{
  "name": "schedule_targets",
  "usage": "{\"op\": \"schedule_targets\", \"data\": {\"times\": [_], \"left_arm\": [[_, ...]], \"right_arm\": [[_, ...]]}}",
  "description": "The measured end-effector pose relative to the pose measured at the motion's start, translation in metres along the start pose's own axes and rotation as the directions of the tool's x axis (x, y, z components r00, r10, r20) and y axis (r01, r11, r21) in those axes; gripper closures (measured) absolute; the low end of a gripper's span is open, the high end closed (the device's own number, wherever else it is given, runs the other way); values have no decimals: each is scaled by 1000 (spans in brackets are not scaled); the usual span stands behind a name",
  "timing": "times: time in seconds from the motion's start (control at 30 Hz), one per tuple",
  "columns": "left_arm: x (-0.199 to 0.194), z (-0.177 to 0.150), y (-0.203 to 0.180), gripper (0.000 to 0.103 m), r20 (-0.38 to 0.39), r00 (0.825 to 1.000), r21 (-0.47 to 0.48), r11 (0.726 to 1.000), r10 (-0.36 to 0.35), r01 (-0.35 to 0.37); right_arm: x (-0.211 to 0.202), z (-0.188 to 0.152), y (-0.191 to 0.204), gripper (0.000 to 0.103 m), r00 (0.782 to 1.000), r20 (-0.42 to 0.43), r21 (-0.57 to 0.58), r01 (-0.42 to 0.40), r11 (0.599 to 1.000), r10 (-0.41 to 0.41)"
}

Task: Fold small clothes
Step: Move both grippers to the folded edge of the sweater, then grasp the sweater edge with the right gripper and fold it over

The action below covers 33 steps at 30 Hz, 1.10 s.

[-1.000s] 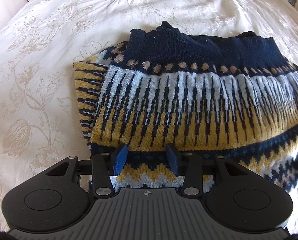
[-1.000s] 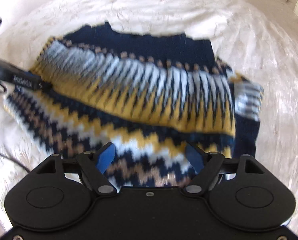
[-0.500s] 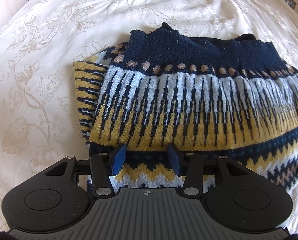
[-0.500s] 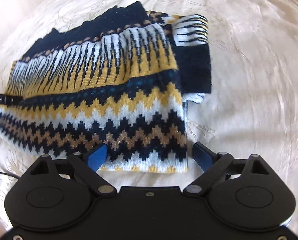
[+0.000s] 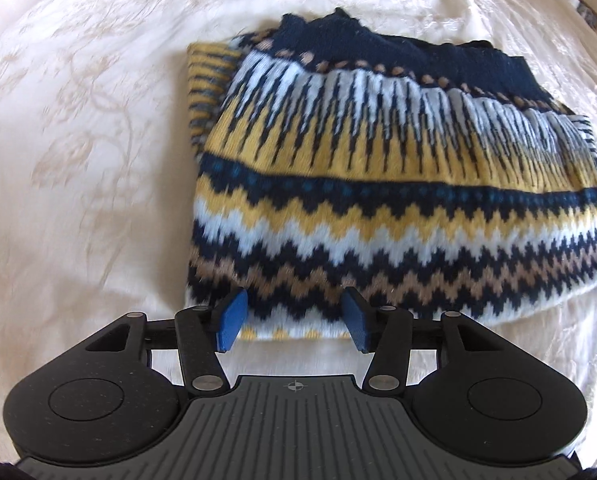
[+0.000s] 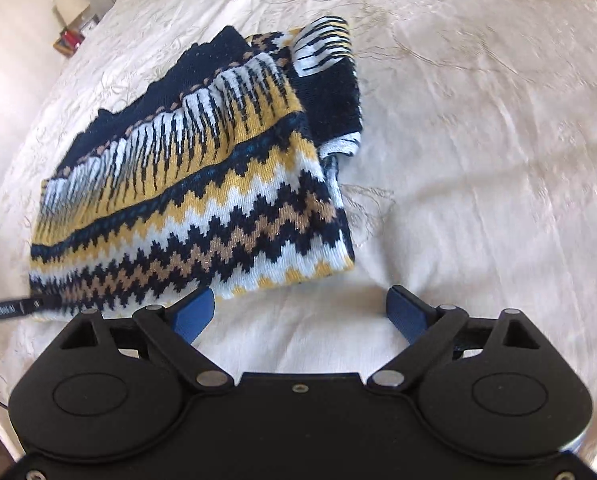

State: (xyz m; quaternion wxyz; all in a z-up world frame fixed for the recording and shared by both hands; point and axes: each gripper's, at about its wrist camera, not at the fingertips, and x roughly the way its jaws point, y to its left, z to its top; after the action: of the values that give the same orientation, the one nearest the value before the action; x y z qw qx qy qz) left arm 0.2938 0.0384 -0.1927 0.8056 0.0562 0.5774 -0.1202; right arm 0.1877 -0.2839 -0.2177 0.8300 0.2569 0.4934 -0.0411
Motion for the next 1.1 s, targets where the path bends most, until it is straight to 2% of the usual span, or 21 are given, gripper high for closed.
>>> {"op": "schedule_targets", "data": {"times": [0.13, 0.3, 0.33, 0.47, 0.63, 0.77, 0.93, 1.1], "left_arm": [[-3, 0, 5, 50, -16, 1000, -18, 1000, 3, -3], [1, -2, 4, 42, -49, 999, -27, 1000, 14, -15], [2, -2, 4, 38, -57, 998, -36, 999, 15, -17], [1, -11, 5, 37, -48, 999, -51, 998, 26, -29], [-12, -14, 6, 38, -45, 999, -86, 996, 22, -25], [-27, -11, -4, 38, -23, 1000, -99, 995, -6, 4], [-49, 6, -22, 38, 39, 998, -71, 996, -42, 45], [-44, 48, -39, 38, 69, 995, -79, 994, -72, 78]], "right_arm": [[-9, 3, -15, 5, 995, 40, 94, -98, 991, 95], [-9, 21, -33, 4, 985, 78, 175, -163, 971, 151], [-9, 25, -35, 4, 984, 87, 176, -171, 969, 158], [-2, 44, -37, 3, 976, 99, 167, -206, 964, 192], [13, 63, -38, 1, 972, 71, 132, -233, 963, 225], [28, 74, -39, 1, 966, 40, 118, -258, 959, 255], [43, 88, -38, 1, 950, 24, 113, -313, 943, 312], [56, 101, -33, 0, 944, 4, 102, -330, 938, 331]]}}
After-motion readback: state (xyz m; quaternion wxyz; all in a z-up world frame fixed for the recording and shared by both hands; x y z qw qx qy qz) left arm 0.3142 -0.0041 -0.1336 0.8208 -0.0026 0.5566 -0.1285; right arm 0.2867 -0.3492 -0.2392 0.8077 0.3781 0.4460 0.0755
